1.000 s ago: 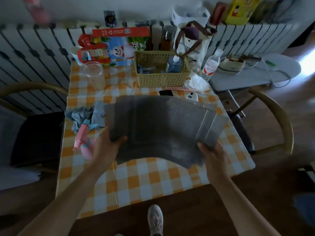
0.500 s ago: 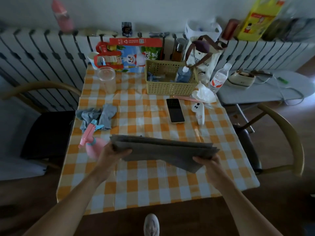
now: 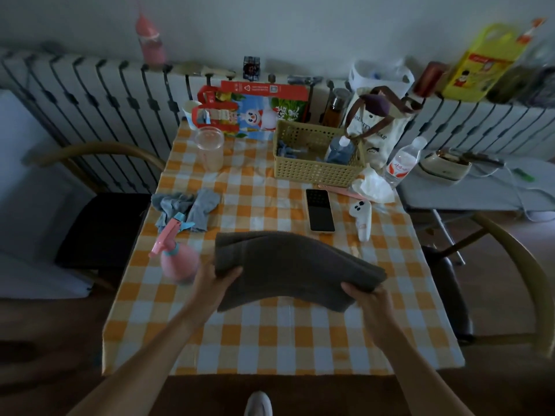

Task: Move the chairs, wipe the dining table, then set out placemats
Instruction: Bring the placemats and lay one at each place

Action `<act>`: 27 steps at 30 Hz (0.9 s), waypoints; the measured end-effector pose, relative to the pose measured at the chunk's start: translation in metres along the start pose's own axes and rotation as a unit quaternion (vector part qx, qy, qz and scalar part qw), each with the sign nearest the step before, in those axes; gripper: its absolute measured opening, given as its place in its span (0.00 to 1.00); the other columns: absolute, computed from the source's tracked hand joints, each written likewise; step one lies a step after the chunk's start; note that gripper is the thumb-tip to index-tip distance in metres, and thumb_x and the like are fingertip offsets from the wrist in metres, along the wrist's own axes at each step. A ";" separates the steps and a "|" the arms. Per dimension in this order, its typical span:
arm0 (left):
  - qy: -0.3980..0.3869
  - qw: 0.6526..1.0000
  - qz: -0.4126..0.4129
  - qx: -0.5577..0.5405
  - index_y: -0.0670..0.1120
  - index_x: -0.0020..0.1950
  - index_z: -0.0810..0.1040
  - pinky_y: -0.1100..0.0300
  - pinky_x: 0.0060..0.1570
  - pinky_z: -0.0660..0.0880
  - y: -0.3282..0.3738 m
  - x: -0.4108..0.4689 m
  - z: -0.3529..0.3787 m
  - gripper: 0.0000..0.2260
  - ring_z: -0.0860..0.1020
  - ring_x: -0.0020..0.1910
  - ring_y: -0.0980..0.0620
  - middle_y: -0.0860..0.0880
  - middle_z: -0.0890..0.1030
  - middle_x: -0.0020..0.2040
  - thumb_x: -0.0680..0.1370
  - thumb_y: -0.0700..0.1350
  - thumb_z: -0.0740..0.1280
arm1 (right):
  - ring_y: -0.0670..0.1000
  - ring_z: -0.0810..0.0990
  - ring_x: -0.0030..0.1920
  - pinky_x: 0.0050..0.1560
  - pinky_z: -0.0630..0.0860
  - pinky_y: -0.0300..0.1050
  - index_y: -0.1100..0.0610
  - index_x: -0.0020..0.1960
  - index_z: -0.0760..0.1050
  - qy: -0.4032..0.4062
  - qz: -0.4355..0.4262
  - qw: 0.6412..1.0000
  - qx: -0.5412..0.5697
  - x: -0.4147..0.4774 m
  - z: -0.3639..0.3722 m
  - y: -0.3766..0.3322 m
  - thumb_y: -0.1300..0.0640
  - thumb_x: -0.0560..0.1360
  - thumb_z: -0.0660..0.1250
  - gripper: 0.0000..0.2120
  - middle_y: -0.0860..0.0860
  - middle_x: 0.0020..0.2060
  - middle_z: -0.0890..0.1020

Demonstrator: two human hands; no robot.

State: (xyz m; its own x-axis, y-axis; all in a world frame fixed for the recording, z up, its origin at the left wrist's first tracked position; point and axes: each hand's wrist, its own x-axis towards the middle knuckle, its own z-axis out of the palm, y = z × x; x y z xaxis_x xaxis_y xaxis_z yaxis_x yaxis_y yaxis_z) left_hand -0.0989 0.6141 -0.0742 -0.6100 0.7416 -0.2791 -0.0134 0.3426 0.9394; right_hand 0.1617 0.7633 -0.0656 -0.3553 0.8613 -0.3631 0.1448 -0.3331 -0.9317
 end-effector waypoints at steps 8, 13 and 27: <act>0.037 0.994 0.012 0.100 0.45 0.55 0.73 0.65 0.41 0.73 0.013 -0.014 -0.001 0.05 0.78 0.48 0.48 0.51 0.77 0.44 0.79 0.42 0.63 | 0.52 0.77 0.53 0.49 0.75 0.44 0.51 0.51 0.72 0.025 -0.030 0.997 -0.059 -0.004 0.014 -0.014 0.65 0.74 0.67 0.11 0.50 0.50 0.78; 0.062 0.990 0.125 0.034 0.47 0.57 0.75 0.57 0.47 0.78 0.072 -0.035 -0.061 0.09 0.80 0.48 0.53 0.48 0.81 0.49 0.78 0.39 0.64 | 0.54 0.81 0.49 0.46 0.76 0.47 0.55 0.49 0.78 -0.007 -0.079 0.996 -0.047 -0.009 0.037 -0.089 0.66 0.72 0.69 0.09 0.53 0.46 0.83; 0.277 0.939 0.114 -0.168 0.48 0.56 0.77 0.64 0.41 0.79 0.055 -0.245 -0.304 0.12 0.82 0.44 0.53 0.51 0.85 0.44 0.79 0.34 0.61 | 0.56 0.83 0.51 0.44 0.81 0.50 0.58 0.61 0.74 -0.389 -0.030 0.920 -0.035 -0.159 0.276 -0.152 0.68 0.73 0.66 0.17 0.56 0.53 0.83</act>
State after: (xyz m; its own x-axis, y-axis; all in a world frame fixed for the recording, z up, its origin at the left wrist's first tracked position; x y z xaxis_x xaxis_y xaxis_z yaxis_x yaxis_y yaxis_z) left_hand -0.1911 0.2761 0.1063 -0.9445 0.3285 -0.0030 -0.0237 -0.0589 0.9980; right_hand -0.0584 0.5710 0.1319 -0.9138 0.3334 -0.2318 0.1530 -0.2459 -0.9571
